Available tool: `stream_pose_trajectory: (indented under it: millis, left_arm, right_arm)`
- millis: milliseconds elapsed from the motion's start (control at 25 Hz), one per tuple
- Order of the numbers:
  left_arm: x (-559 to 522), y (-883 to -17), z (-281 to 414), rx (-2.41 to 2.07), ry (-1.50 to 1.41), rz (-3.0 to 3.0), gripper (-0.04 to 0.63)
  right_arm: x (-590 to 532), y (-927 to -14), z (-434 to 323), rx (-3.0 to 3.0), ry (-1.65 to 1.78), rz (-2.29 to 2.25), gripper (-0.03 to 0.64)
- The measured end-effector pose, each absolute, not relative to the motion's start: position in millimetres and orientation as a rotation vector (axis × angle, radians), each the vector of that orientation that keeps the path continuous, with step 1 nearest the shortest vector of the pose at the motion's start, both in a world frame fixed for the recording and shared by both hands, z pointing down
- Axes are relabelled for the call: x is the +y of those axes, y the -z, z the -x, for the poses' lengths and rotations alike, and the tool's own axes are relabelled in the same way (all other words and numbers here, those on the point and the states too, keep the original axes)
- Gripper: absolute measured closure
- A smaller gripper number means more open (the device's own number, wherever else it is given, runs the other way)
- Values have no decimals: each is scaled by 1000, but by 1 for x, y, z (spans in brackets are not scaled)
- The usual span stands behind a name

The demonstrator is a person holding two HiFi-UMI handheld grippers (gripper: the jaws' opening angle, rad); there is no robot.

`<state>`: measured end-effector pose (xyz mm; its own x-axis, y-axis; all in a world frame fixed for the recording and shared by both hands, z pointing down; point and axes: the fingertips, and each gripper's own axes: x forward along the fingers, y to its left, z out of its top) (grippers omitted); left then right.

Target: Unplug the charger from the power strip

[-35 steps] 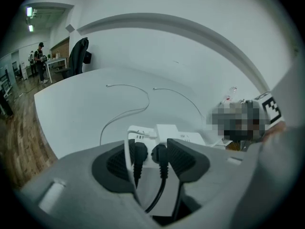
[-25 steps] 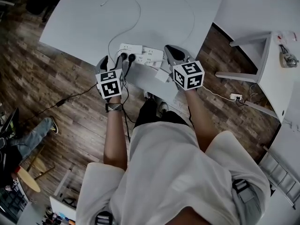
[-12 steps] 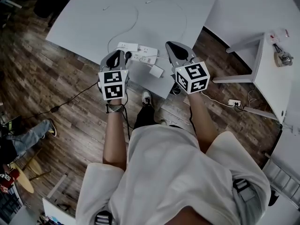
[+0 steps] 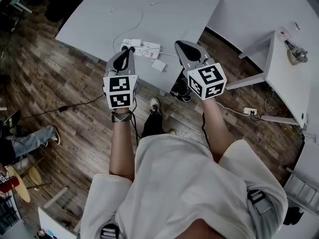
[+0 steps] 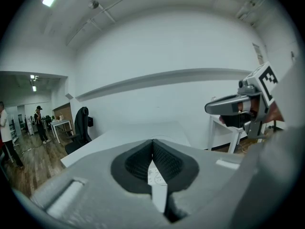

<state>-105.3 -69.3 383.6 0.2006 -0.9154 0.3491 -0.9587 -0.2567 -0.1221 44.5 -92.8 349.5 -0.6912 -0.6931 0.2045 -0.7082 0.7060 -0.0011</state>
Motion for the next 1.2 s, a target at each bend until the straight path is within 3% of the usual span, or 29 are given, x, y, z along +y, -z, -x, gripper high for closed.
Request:
stream_pose_trajectory:
  millis: [480,1200]
  left_arm:
    - [46,-301,39,-1937,-457,-2473,591]
    - [113,-282,8,-1991,-429,-2485,591]
  right_arm:
    - [27,-268,-97,-2805,64,-1140,615]
    - [93,-252,-125,-2822,115,-1125,615]
